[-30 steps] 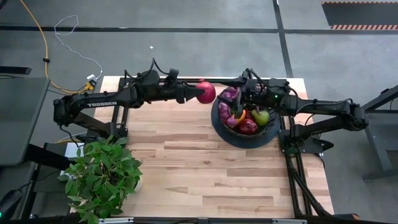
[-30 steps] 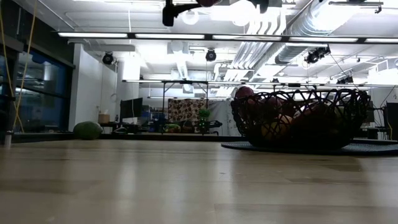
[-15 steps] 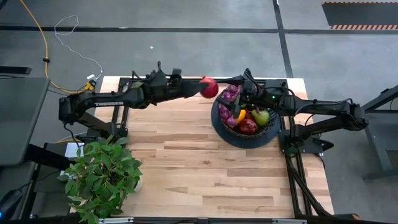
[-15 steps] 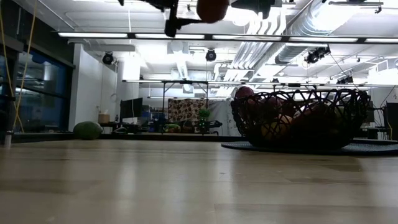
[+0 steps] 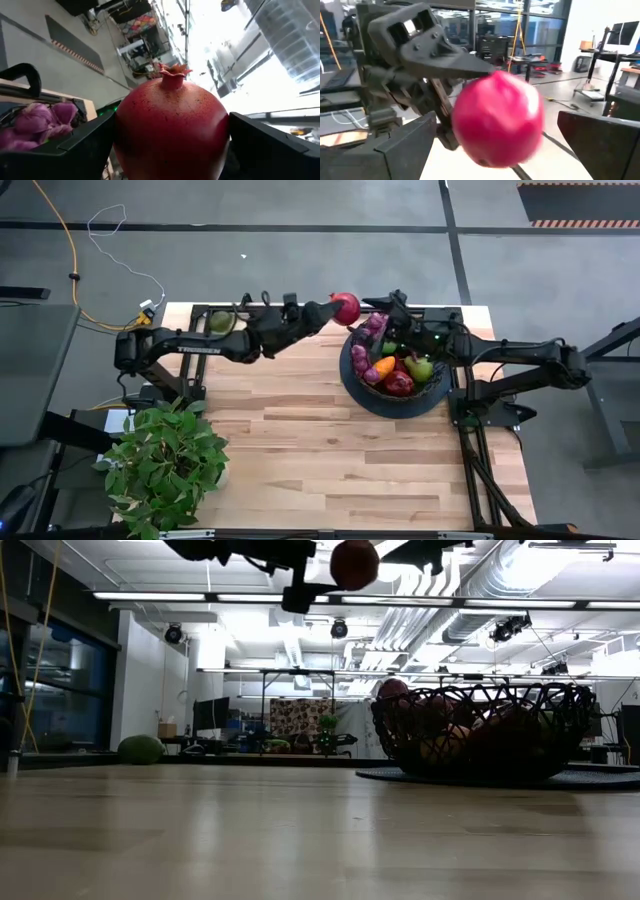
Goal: Build produce basket
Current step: Put the red pomegranate into the black wire basket
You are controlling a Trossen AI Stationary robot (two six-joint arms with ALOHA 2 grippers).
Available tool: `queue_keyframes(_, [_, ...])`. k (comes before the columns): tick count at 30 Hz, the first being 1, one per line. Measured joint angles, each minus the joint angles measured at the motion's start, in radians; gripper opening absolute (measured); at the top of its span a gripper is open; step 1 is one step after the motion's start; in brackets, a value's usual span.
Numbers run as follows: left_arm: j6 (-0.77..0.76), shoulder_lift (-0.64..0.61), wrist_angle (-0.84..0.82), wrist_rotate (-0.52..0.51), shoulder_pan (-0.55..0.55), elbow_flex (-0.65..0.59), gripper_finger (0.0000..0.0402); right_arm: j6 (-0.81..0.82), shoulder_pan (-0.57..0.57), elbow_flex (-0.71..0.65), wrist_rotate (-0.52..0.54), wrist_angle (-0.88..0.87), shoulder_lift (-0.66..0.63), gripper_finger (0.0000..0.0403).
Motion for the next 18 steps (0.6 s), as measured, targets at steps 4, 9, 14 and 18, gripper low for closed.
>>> queue_keyframes(4, [-0.008, 0.02, 0.037, -0.025, -0.012, 0.0, 0.036, -0.005, 0.001, 0.0, 0.014, 0.03, 0.046, 0.0399])
queue_keyframes(9, [-0.028, 0.034, 0.032, -0.016, -0.019, 0.0, 0.036, -0.034, 0.001, 0.0, 0.098, 0.105, 0.118, 0.0399])
queue_keyframes(14, [-0.025, 0.035, 0.035, 0.0, -0.028, 0.001, 0.036, -0.004, 0.001, 0.0, 0.125, 0.198, 0.16, 0.0399])
queue_keyframes(18, [-0.021, 0.035, 0.036, 0.001, -0.029, 0.001, 0.036, 0.051, 0.001, 0.0, 0.117, 0.184, 0.161, 0.0399])
